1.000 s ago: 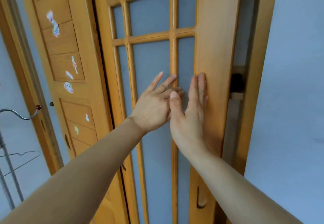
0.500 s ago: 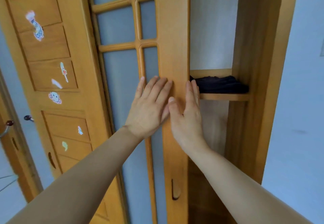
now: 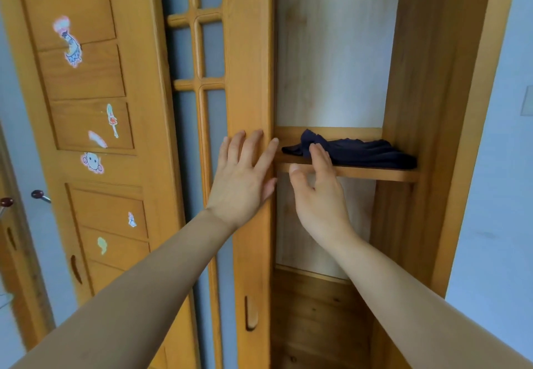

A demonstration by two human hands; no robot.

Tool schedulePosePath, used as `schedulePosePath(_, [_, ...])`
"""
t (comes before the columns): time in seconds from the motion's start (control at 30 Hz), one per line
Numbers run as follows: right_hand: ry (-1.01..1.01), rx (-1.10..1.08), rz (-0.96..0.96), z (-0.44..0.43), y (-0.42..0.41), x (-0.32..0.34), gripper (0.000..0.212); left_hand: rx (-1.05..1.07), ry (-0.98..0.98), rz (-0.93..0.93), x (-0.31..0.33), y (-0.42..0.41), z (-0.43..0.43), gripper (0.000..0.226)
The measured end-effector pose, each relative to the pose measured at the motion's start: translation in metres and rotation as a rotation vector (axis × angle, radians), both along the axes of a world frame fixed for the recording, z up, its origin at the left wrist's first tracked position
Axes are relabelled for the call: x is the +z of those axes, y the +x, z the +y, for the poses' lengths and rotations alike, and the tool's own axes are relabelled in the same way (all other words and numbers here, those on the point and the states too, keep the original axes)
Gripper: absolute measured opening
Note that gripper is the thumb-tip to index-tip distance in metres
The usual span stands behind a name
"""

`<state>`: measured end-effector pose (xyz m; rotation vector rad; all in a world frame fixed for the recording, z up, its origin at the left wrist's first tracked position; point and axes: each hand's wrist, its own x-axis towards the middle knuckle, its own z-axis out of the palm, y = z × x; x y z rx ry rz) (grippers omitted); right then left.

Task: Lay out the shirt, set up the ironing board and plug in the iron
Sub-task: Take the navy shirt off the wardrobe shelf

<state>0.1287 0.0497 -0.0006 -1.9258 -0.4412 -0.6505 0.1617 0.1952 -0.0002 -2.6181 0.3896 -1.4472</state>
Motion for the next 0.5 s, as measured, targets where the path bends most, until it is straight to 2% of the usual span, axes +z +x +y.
schedulePosePath(0.2, [0.022, 0.004, 0.007, -0.004, 0.006, 0.002, 0.055, -0.064, 0.030, -0.044, 0.005, 0.003, -0.008, 0.067])
schedulePosePath(0.3, [0.012, -0.035, 0.009, -0.008, 0.009, 0.001, 0.055, -0.172, 0.084, -0.023, 0.011, 0.014, -0.023, 0.056])
schedulePosePath(0.4, [0.005, -0.106, -0.010, -0.016, 0.017, 0.003, 0.055, -0.317, 0.107, 0.095, 0.022, 0.028, -0.042, 0.051])
schedulePosePath(0.5, [0.016, -0.148, -0.014, -0.028, 0.023, 0.008, 0.055, -0.350, 0.068, 0.218, 0.031, 0.047, -0.053, 0.054])
